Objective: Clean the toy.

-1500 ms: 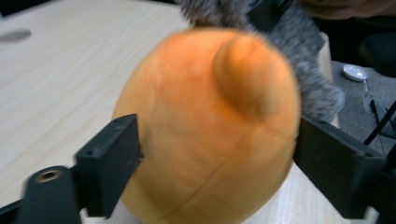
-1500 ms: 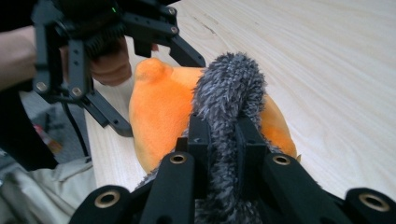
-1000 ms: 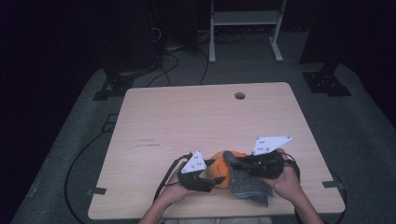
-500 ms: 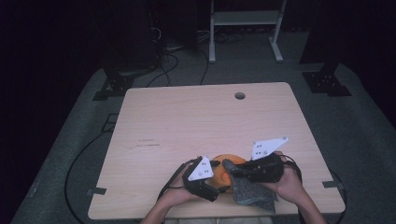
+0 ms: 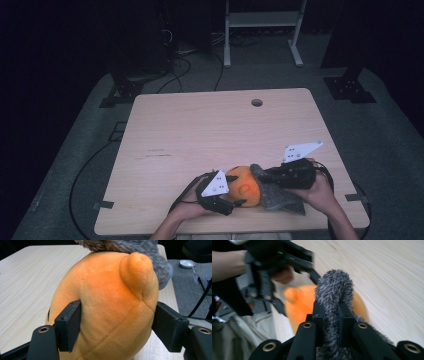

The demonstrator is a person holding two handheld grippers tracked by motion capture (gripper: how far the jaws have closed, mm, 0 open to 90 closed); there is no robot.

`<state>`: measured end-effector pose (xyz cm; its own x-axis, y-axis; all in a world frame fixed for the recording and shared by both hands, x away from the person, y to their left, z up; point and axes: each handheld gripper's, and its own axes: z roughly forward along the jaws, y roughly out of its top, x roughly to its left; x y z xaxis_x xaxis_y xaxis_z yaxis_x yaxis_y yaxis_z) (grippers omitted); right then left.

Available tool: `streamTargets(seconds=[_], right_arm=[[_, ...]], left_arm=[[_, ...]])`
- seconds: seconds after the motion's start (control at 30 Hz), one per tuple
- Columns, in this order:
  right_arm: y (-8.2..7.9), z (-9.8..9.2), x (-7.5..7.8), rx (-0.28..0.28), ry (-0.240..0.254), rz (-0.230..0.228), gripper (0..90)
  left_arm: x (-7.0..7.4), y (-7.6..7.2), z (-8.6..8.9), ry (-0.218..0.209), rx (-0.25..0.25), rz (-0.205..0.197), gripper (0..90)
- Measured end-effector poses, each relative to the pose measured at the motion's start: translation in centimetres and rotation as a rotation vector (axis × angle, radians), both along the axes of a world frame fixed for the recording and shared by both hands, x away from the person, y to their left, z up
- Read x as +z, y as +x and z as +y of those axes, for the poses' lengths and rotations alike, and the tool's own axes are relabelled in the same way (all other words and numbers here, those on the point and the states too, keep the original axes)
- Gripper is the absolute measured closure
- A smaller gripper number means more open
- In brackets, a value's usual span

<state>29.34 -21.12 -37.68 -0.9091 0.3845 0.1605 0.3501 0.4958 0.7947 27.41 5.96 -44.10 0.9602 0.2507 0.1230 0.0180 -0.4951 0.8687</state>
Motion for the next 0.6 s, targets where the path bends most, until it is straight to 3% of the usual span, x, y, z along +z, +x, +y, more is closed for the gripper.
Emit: streamTargets(seconds=[0.1,0.3,0.33,0.43,0.53,0.6], right_arm=[[0.5,0.0,-0.2,-0.014,0.001,0.007,78.9],[1.8,-3.1,-2.1,-0.132,-0.005,0.068,79.0],[1.7,-3.3,-2.0,-0.137,0.017,0.075,79.0],[1.4,-2.9,-1.2,-0.079,0.080,0.071,79.0],[1.6,-2.3,-1.6,-0.083,0.040,0.070,79.0],[2.0,-2.8,-2.4,-0.096,0.042,0.102,79.0]], left_arm=[[0.1,0.2,0.6,-0.008,0.009,0.016,29.5],[0.0,0.6,1.0,-0.029,0.012,0.040,29.6],[0.0,0.7,1.0,-0.031,0.013,0.042,29.5],[-0.1,0.8,1.1,-0.045,0.018,0.054,29.4],[0.0,1.0,1.5,-0.044,0.025,0.059,29.4],[0.0,1.2,1.6,-0.052,0.029,0.072,29.5]])
